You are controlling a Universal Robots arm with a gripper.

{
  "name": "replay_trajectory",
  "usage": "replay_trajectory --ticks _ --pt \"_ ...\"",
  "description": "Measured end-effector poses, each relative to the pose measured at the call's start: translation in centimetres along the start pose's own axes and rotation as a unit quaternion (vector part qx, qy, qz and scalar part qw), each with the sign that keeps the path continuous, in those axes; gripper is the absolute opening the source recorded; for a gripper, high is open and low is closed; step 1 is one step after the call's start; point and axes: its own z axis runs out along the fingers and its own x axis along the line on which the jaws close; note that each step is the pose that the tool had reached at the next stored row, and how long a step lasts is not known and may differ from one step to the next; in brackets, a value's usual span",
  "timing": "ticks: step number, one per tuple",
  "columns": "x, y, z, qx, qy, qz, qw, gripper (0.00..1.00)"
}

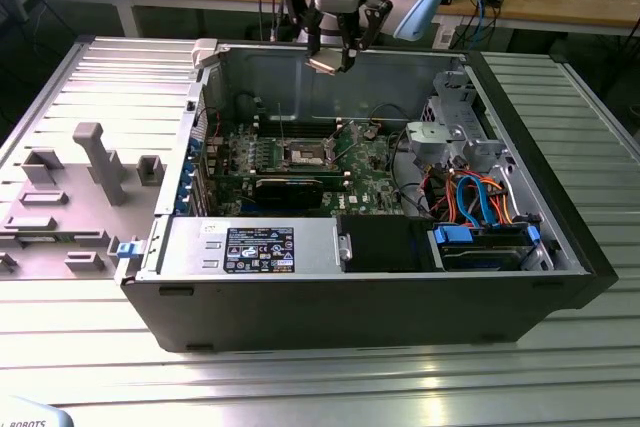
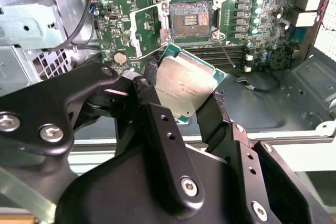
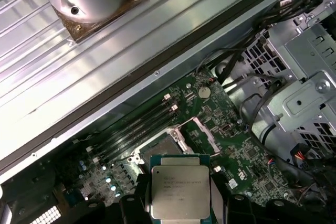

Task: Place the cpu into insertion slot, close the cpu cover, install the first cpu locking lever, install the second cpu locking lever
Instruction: 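Place the cpu into insertion slot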

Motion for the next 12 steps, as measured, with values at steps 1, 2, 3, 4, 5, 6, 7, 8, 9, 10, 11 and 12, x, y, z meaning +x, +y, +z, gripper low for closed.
replay_trajectory --ticks 1,2,3,4,5,6,7,8,9,10,11,12 --pt "0.00 0.00 0.00 -0.0001 -0.0004 0.005 0.99999 0.54" --pt "0.00 0.00 0.01 -0.0002 -0.0008 0.010 0.99995 0.54" --pt "0.00 0.00 0.01 -0.0003 -0.0014 0.016 0.99987 0.54" --pt "0.00 0.00 0.02 -0.0004 -0.0018 0.021 0.99978 0.54" --pt "0.00 0.00 0.02 -0.0005 -0.0021 0.024 0.99970 0.54" --pt "0.00 0.00 0.02 -0.0006 -0.0025 0.029 0.99958 0.54" --pt "0.00 0.00 0.02 -0.0006 -0.0028 0.032 0.99948 0.54" --pt "0.00 0.00 0.03 -0.0007 -0.0032 0.037 0.99930 0.54" --pt "0.00 0.00 0.03 -0.0008 -0.0036 0.042 0.99911 0.54" --pt "0.00 0.00 0.03 -0.0009 -0.0039 0.045 0.99898 0.54" --pt "0.00 0.00 0.03 -0.0009 -0.0040 0.047 0.99890 0.54" --pt "0.00 0.00 0.03 -0.0009 -0.0041 0.047 0.99889 0.54"
